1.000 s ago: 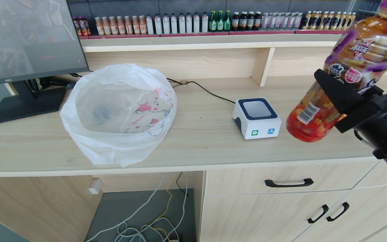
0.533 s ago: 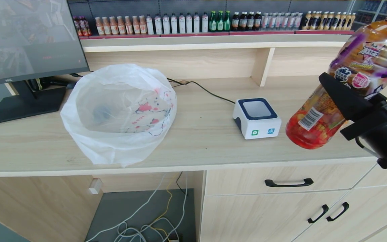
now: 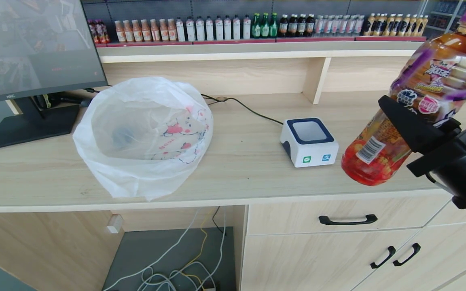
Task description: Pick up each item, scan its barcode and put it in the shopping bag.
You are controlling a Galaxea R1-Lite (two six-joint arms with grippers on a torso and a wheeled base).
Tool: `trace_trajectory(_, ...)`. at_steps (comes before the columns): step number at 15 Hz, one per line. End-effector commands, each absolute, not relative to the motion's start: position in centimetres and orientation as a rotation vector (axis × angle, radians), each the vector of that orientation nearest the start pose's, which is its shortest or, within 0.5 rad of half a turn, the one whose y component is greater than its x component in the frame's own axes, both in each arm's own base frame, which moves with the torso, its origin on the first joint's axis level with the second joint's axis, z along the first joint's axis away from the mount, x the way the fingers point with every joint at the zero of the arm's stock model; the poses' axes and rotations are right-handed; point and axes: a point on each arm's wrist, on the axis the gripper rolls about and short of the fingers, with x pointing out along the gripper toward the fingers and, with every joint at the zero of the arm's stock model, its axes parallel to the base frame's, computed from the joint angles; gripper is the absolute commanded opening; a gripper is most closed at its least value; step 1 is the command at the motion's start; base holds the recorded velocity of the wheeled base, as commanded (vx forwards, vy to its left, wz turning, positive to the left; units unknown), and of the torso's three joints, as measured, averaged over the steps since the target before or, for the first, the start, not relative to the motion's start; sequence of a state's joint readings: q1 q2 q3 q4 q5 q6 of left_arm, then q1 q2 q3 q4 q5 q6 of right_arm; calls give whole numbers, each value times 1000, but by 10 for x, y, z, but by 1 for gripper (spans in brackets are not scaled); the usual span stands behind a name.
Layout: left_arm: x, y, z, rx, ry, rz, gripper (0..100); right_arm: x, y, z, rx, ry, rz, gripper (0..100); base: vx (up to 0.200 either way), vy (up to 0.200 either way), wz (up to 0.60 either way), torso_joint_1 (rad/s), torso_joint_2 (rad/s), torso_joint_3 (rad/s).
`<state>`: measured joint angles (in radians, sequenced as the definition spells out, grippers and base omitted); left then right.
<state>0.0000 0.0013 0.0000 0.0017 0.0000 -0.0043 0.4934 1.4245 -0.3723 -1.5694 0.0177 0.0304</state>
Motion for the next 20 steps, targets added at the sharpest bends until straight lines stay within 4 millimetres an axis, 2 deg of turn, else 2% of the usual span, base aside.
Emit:
trace_trajectory(1,-23,0,75,-5,3,0,100,173,92,234,154,-506,503,0,0,0,0,0,0,0)
trace_trajectory(5,-23,0,75,-5,3,0,100,179,95,227,143,-474,502,0,0,0,0,0,0,0)
trace_trajectory(20,-23,0,75,-8,3,0,100,172,92,227,125,-480,499,0,0,200,0,2,2,3)
